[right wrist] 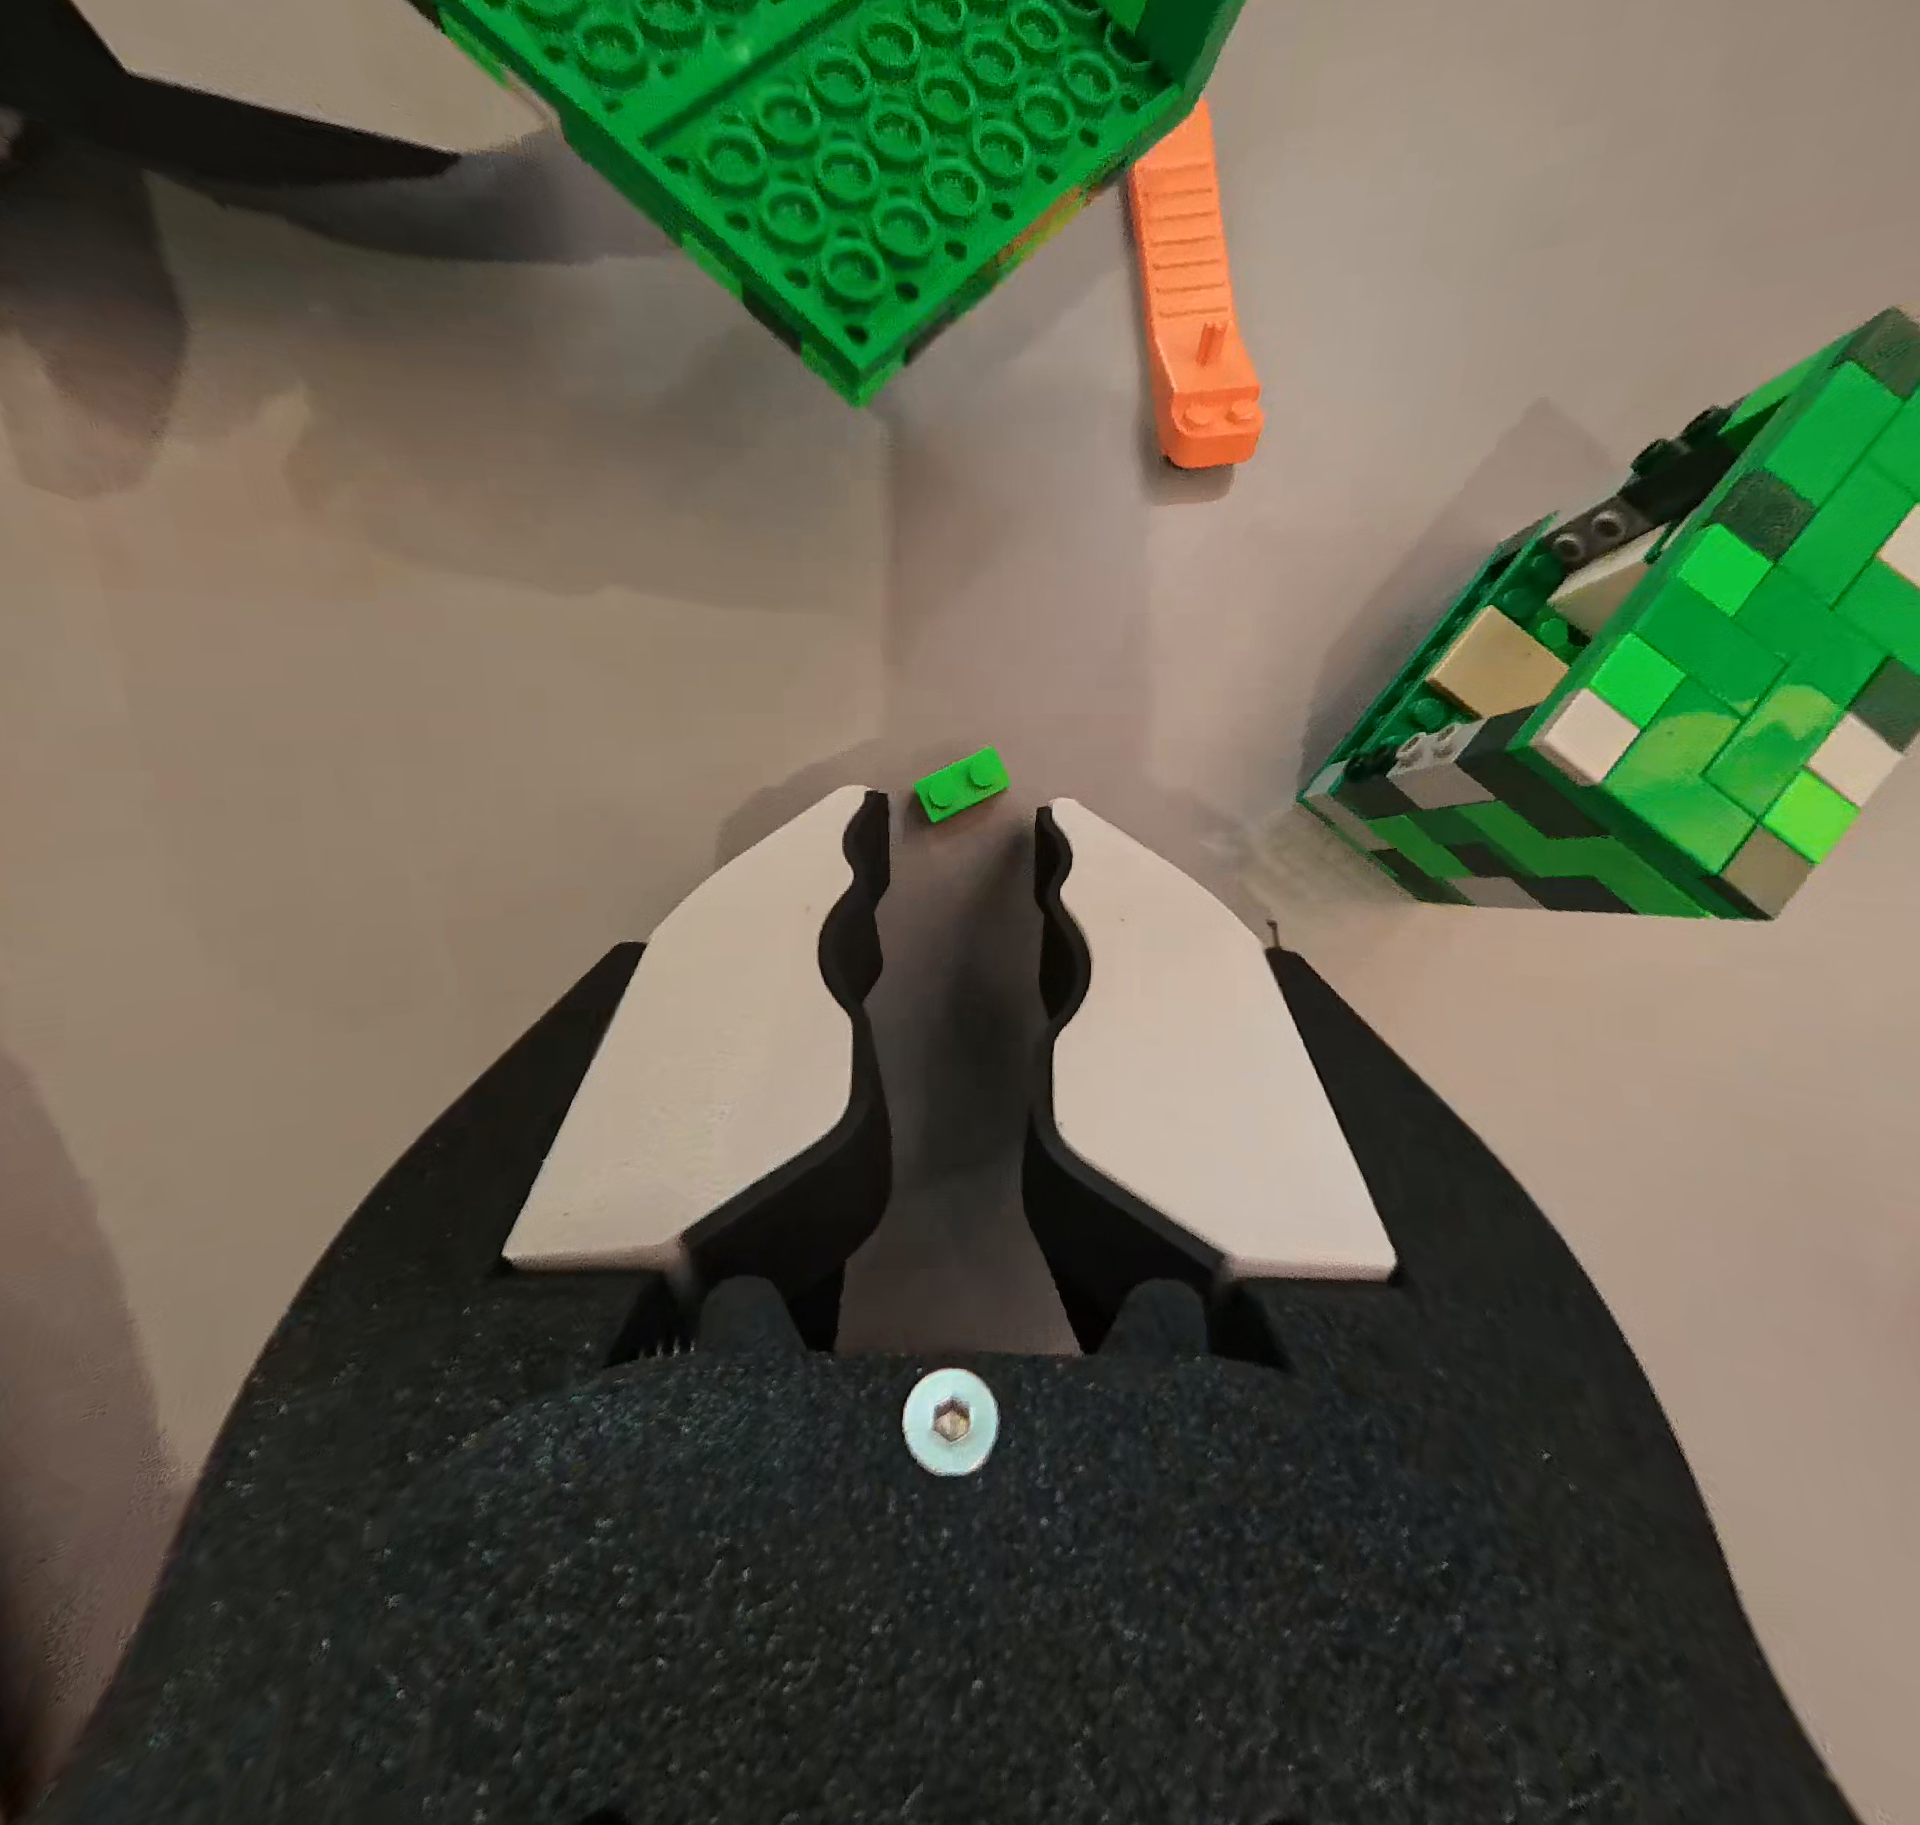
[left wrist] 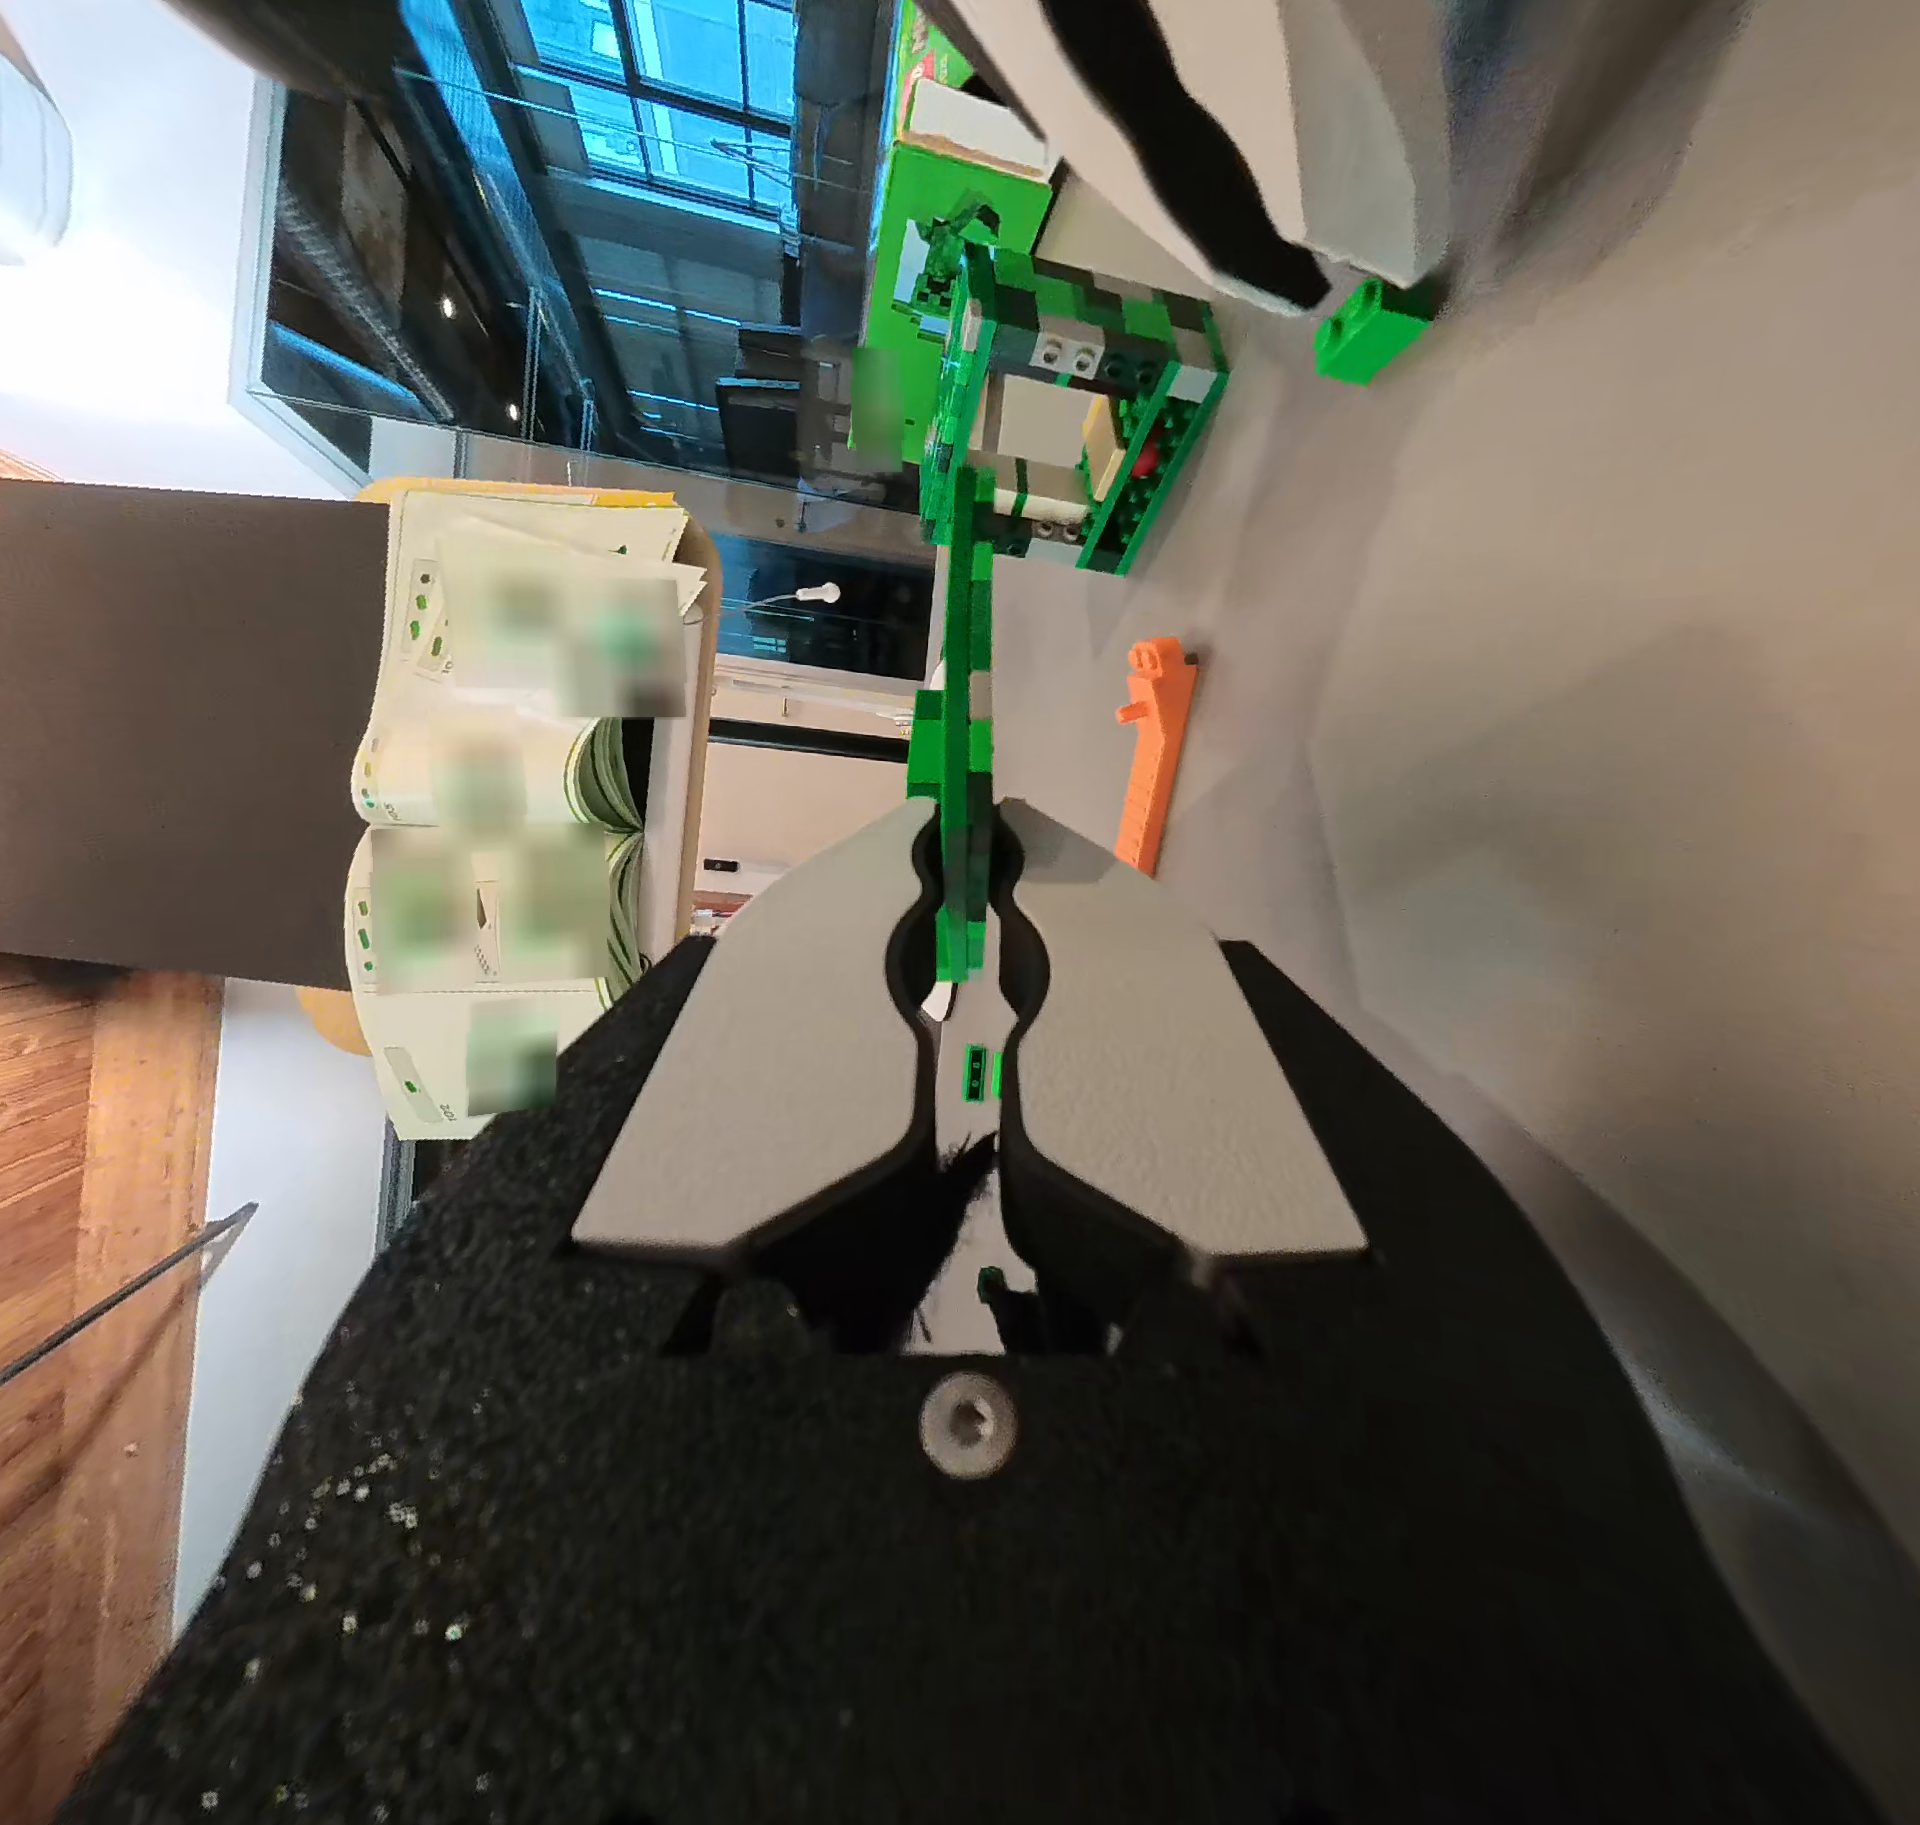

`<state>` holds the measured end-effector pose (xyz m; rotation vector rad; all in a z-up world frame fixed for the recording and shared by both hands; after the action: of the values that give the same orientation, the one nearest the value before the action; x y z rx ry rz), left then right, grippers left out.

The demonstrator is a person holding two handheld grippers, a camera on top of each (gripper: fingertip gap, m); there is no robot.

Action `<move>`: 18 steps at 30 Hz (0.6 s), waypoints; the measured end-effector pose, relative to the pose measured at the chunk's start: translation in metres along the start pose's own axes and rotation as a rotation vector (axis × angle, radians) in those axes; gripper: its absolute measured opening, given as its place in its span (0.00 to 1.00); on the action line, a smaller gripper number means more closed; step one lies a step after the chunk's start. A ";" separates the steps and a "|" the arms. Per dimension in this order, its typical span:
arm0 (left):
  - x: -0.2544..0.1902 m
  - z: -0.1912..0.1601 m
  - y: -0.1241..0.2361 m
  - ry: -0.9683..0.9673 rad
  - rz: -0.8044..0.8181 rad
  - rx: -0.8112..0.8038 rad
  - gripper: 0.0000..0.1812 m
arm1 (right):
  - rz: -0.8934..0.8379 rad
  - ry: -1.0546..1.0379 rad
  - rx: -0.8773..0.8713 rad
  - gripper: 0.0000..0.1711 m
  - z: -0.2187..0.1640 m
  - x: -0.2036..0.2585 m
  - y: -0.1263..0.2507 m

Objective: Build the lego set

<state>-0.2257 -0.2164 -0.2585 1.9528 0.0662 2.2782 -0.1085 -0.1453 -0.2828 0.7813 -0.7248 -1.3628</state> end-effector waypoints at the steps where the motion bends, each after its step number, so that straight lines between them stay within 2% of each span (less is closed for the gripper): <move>1: 0.000 0.000 0.000 0.004 -0.003 0.001 0.03 | -0.018 -0.011 0.017 0.17 0.001 0.001 0.002; 7: -0.002 -0.001 -0.001 0.005 -0.019 0.007 0.03 | -0.167 0.001 0.054 0.11 0.003 0.008 0.000; 14: -0.003 0.000 -0.002 0.006 -0.029 0.004 0.03 | -0.214 -0.095 0.065 0.10 -0.001 0.007 -0.004; 18: -0.005 0.005 -0.002 -0.004 -0.040 -0.014 0.03 | -0.212 -0.054 0.072 0.02 -0.002 0.008 -0.006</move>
<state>-0.2199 -0.2151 -0.2627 1.9318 0.0877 2.2437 -0.1091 -0.1536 -0.2888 0.9015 -0.7528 -1.5598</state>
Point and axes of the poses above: each gripper's, where its closed fingertips meet, y back along the fingers, z out of its top, x = y × z across the jaws, the point moved 5 cm from there along y, back along the fingers, and after that the axes turned 2 degrees about -y, right-handed, at the moved point
